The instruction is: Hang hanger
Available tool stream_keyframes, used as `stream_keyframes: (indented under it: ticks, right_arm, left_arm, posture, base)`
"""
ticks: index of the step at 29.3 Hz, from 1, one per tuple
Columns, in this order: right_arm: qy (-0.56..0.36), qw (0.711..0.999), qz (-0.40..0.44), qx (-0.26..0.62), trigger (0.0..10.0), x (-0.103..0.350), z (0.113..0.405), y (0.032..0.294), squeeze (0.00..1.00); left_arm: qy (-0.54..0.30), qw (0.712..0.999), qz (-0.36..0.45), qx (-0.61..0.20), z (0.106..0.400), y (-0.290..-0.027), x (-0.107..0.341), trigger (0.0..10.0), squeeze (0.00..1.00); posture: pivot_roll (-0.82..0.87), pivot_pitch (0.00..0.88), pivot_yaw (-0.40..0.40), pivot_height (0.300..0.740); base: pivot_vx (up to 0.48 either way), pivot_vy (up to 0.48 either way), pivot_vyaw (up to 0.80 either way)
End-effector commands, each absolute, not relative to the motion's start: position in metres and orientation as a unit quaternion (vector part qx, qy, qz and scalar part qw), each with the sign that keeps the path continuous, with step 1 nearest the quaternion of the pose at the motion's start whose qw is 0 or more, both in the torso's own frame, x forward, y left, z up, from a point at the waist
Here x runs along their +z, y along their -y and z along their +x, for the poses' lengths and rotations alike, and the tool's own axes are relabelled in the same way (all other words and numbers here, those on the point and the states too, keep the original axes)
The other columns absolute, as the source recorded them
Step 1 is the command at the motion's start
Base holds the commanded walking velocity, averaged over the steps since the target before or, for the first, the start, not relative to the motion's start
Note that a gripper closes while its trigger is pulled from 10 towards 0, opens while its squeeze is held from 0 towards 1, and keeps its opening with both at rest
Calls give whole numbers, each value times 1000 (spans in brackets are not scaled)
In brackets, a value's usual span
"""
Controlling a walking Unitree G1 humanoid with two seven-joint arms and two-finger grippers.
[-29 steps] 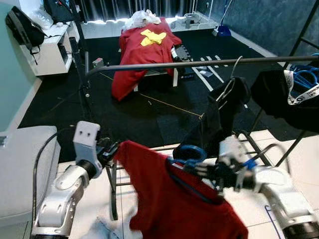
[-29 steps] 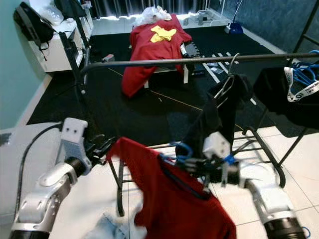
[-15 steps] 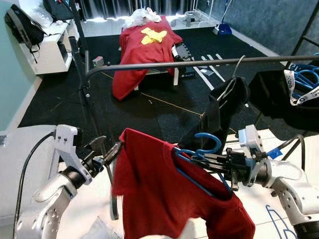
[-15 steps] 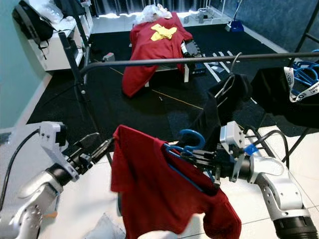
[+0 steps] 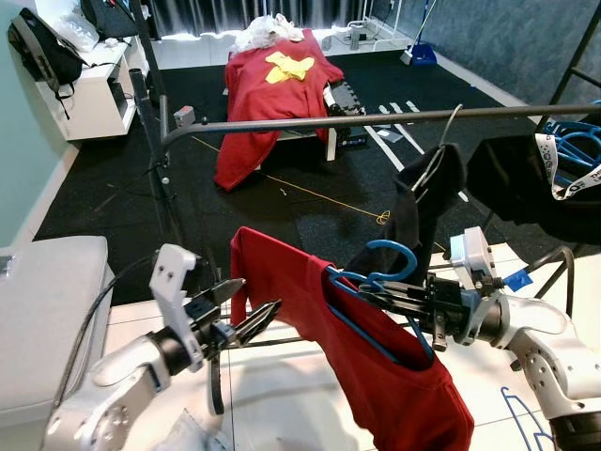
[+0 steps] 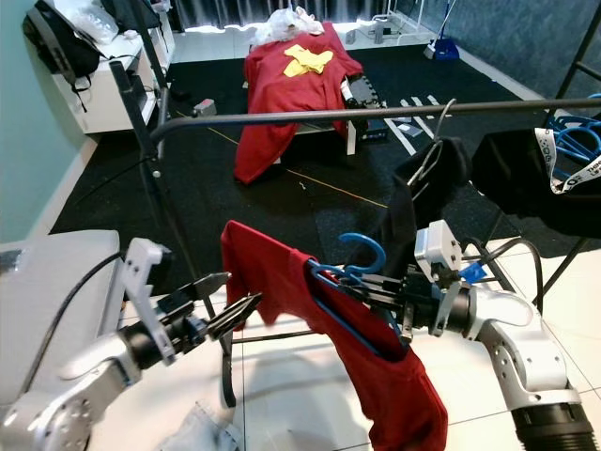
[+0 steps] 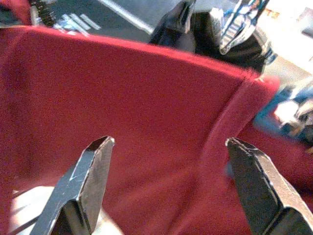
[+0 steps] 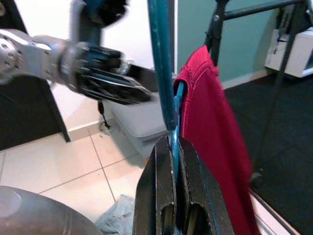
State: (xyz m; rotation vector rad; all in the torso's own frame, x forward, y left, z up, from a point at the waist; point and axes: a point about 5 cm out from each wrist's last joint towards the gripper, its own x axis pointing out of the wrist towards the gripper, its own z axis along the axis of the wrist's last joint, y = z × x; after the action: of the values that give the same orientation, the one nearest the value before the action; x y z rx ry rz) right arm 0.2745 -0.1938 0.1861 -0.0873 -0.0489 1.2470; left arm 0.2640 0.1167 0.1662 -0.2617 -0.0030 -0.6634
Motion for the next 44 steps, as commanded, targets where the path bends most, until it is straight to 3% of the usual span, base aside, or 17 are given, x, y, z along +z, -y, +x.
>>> stream_keyframes:
  ticks: [1,3,4,19,20,22,23,30,31,32,33,34,44]
  right_arm:
    - [38,803,-46,592,10000,193,273,189,0]
    - [38,803,-46,592,10000,193,273,189,0]
    - [41,804,-46,592,10000,193,273,186,0]
    - [50,805,-42,589,10000,197,277,180,0]
    - [50,805,-42,589,10000,197,277,180,0]
    - [50,805,-42,589,10000,197,277,180,0]
    - [50,805,-42,589,10000,198,277,180,0]
    - [50,805,-42,590,10000,198,277,179,0]
    - [50,804,-41,591,10000,198,277,179,0]
    - [50,804,-41,591,10000,199,277,179,0]
    - [50,804,-41,591,10000,199,277,179,0]
    - [50,804,-41,591,10000,199,277,179,0]
    - [48,804,-44,591,10000,200,277,180,0]
  left_arm:
    - [-7,939,-131,-319,267,-107,163,10000,1000]
    - [-7,939,-131,-319,267,-107,163,10000,1000]
    - [-9,935,-112,-337,268,-93,163,10000,1000]
    - [-15,931,-90,-352,262,-82,163,10000,1000]
    - [-13,935,-86,-344,263,-83,163,10000,698]
    - [-13,935,-86,-344,263,-83,163,10000,698]
    - [-9,942,-85,-324,266,-84,162,10000,0]
    - [-6,960,-83,-269,276,-89,161,10000,0]
    - [-13,965,-75,-251,279,-92,158,8392,0]
    - [-17,970,-79,-229,283,-96,156,1098,0]
    - [-17,970,-79,-229,283,-96,156,1098,0]
    - [-20,974,-82,-210,286,-100,154,0,0]
    - [-19,981,-82,-177,290,-109,152,0,0]
  posture:
    - [63,61,37,740]
    - [63,61,37,740]
    - [62,60,40,740]
    - [61,74,36,740]
    - [60,75,36,740]
    - [60,75,36,740]
    - [57,76,36,740]
    - [55,75,36,740]
    - [55,74,35,740]
    - [52,73,35,740]
    - [52,73,35,740]
    - [52,73,35,740]
    - [51,72,31,740]
  base:
    - [0,0,0]
    - [0,0,0]
    - [0,0,0]
    - [0,0,0]
    - [0,0,0]
    - [0,0,0]
    - [0,0,0]
    - [0,0,0]
    - [0,0,0]
    - [0,0,0]
    - [0,0,0]
    - [0,0,0]
    - [0,0,0]
